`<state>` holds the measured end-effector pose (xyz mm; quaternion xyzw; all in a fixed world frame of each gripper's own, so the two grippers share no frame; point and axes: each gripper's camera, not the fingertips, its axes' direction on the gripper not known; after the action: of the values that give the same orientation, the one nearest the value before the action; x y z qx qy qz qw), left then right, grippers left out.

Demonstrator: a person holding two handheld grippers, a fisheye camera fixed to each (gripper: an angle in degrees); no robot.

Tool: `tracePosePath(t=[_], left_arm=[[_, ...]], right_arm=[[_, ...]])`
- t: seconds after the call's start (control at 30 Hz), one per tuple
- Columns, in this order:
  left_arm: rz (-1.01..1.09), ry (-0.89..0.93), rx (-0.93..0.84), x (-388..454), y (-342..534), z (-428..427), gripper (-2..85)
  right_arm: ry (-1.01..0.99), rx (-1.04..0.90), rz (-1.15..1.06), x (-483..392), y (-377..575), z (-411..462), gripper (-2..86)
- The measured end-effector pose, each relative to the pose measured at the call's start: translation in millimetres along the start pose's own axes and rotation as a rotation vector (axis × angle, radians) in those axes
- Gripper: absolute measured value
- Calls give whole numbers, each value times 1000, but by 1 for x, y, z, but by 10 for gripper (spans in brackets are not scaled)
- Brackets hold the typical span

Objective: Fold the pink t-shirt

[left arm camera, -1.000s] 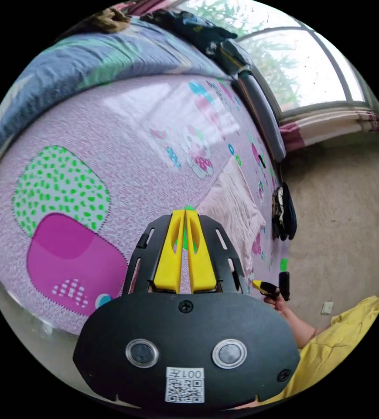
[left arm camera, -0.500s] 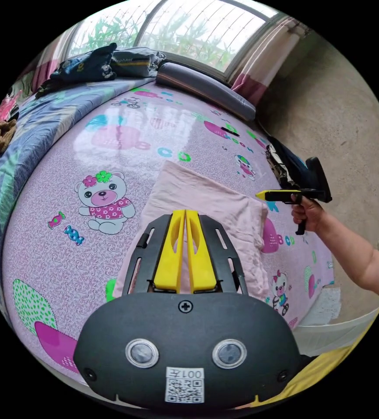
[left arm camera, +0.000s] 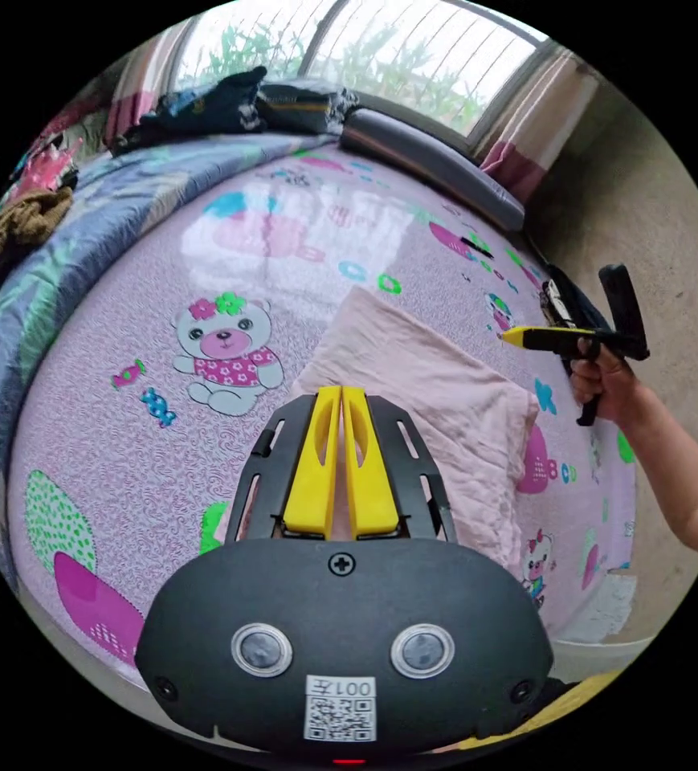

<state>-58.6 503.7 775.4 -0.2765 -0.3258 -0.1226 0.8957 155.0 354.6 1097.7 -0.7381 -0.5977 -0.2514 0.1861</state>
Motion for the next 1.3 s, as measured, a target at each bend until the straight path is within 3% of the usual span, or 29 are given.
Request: tracePosePath(t=[0.27,0.53,0.87,1.17,1.3], left_arm=[[-104,-55,-12,6,29,12,-13],[-202,-12,-3,-2,45,35,-14],[-275,96,50,-18,53,45,-13],[-509,273,68,-55,73,68,-16],[-534,227,161,-65,88,43,-15]], right_arm=[[99,-224,-230,-54,-112,66,0],[142,-348,-241,-65,-166,105,-1],[42,-293,-195,-68,-212,90,-1],[36,-323,-131,-53,-243,85,-1],[27,-260,-165,-47,-260,61,0]])
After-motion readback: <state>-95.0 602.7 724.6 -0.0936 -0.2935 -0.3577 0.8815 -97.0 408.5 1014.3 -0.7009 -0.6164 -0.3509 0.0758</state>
